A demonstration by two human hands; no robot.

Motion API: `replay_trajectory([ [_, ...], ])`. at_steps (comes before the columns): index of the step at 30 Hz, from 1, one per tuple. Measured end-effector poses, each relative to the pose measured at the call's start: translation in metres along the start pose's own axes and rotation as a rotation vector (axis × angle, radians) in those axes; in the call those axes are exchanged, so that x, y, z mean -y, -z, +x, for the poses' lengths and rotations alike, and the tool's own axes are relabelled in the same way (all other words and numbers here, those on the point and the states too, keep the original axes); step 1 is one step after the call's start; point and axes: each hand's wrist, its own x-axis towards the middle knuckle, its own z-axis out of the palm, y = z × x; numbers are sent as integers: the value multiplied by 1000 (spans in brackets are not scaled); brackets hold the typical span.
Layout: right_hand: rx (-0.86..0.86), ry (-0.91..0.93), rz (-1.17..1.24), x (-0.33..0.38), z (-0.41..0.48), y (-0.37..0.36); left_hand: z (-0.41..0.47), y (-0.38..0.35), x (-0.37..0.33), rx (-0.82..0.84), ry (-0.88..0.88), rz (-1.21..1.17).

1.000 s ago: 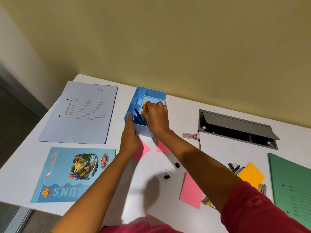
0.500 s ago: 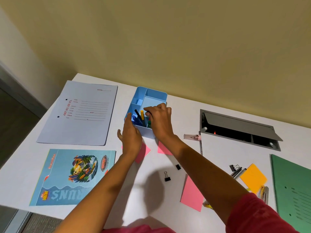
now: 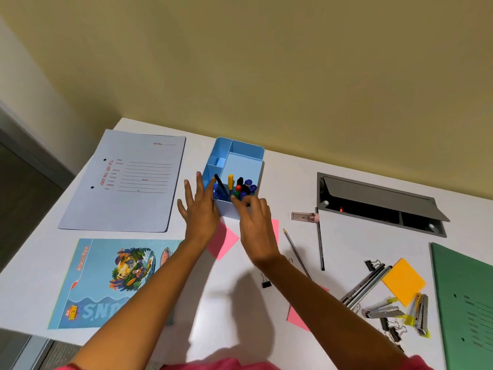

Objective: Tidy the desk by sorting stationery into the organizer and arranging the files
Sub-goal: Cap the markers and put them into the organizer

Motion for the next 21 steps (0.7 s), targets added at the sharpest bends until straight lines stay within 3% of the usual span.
replay_trajectory([
  [5,105,-42,25,3,-12,-6,1,-3,-11,60,-100,-24],
  [11,41,-80,25,-1,-15,-9,7,-7,-20,100,-107,36],
  [15,26,-83,-23,-6,-14,-11,9,0,-14,47,-94,82],
  [21,66,-54,-92,-7,-14,-19,7,11,2,-124,50,-36],
])
